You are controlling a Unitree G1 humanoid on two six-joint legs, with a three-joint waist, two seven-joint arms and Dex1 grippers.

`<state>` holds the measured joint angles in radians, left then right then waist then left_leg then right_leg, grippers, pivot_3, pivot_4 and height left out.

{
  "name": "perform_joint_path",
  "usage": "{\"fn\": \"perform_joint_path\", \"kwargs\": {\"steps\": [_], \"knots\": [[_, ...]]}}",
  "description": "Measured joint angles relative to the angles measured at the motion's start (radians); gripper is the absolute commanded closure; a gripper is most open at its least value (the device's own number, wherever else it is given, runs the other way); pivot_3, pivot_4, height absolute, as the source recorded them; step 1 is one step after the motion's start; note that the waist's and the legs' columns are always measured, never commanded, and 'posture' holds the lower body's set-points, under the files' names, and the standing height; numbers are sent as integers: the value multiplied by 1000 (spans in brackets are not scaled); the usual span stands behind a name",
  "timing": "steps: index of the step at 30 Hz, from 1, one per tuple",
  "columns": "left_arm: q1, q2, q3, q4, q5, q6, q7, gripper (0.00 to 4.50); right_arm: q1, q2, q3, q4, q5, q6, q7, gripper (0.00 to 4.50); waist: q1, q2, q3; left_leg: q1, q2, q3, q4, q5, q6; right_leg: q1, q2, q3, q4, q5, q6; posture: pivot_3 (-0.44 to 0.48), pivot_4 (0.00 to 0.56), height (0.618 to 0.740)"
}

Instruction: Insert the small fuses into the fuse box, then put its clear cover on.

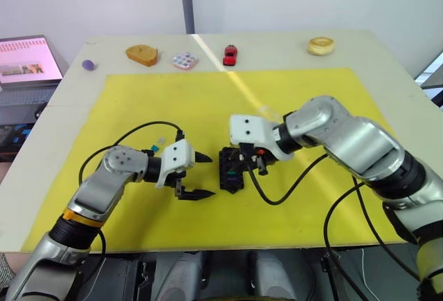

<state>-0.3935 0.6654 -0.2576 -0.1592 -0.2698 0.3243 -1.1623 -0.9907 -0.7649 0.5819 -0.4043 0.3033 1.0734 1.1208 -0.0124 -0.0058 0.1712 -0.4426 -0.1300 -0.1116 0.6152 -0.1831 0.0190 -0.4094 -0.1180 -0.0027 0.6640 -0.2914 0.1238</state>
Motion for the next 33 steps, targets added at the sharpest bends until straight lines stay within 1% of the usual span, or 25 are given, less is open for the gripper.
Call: {"fn": "perform_joint_path", "kwargs": {"steps": [1, 2, 9, 24, 33], "knots": [[0, 0, 0, 0, 0, 0, 1, 0, 0, 0, -7, 0, 6, 3, 1, 4426, 0, 0, 0, 0, 0, 0, 0, 0, 0, 0, 0, 0, 0, 0, 0, 0, 150, 740], [0, 0, 0, 0, 0, 0, 2, 0, 0, 0, -10, -1, 8, 3, 2, 4469, 0, 0, 0, 0, 0, 0, 0, 0, 0, 0, 0, 0, 0, 0, 0, 0, 150, 740], [-2, 0, 0, 10, 0, -2, 1, 0, 68, 0, -11, -4, 17, -14, 0, 4469, 0, 0, 0, 0, 0, 0, 0, 0, 0, 0, 0, 0, 0, 0, 0, 0, 150, 740], [-2, 0, 0, 8, 0, -1, 7, 0, 119, -2, 3, 0, -33, -109, -16, 4469, 1, 0, 0, 0, 0, 0, 0, 0, 0, 1, 0, 0, 0, 0, 0, 0, 150, 740], [-2, 0, 1, 5, 0, 1, 14, 0, 126, -8, 18, 9, -76, -159, 9, 4469, 1, 0, 0, 1, 0, 0, 0, 0, 0, 1, 0, 0, 0, 0, 0, 0, 150, 740]]}}
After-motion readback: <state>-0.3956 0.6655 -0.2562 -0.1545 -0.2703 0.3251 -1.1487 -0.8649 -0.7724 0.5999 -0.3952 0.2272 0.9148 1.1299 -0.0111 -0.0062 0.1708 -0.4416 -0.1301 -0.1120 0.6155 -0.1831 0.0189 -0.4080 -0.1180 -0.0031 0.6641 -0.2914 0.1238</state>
